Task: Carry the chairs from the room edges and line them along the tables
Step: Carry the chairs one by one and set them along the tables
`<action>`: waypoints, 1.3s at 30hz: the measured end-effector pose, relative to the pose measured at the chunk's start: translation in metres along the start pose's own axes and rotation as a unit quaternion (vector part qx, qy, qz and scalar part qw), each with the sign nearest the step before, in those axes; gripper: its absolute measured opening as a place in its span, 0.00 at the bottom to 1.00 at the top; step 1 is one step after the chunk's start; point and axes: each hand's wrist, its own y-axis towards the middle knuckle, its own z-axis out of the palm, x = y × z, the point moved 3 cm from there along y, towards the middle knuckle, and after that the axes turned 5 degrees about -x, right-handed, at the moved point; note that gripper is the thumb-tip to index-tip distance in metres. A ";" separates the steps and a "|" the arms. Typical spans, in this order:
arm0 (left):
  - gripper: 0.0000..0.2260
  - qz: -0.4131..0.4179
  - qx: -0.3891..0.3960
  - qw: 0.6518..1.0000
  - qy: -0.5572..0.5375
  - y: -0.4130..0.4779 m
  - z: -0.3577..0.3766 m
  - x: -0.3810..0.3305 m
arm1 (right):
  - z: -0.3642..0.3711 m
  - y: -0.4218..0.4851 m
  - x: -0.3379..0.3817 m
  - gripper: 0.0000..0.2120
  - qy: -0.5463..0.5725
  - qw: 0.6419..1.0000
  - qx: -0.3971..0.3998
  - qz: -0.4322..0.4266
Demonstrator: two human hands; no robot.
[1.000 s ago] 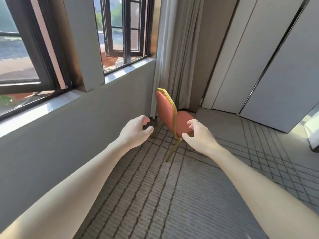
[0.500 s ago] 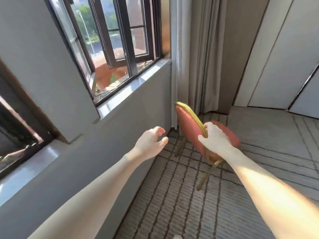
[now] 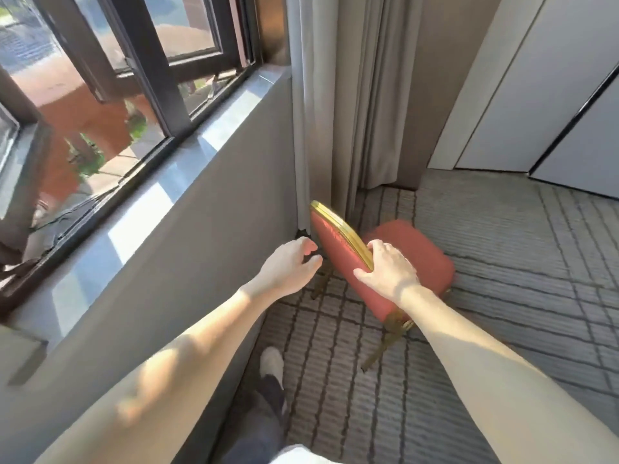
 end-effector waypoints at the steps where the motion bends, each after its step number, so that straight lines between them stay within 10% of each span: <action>1: 0.18 0.002 0.010 1.000 -0.001 0.019 0.003 0.003 | 0.002 0.015 0.004 0.31 -0.009 1.000 0.010 -0.005; 15: 0.19 0.284 0.132 0.943 0.115 0.269 0.047 -0.016 | -0.016 0.177 -0.024 0.43 -0.136 0.978 0.149 0.044; 39: 0.29 0.507 0.112 0.840 0.156 0.526 0.131 -0.331 | -0.193 0.372 -0.224 0.15 0.065 0.968 -0.042 0.240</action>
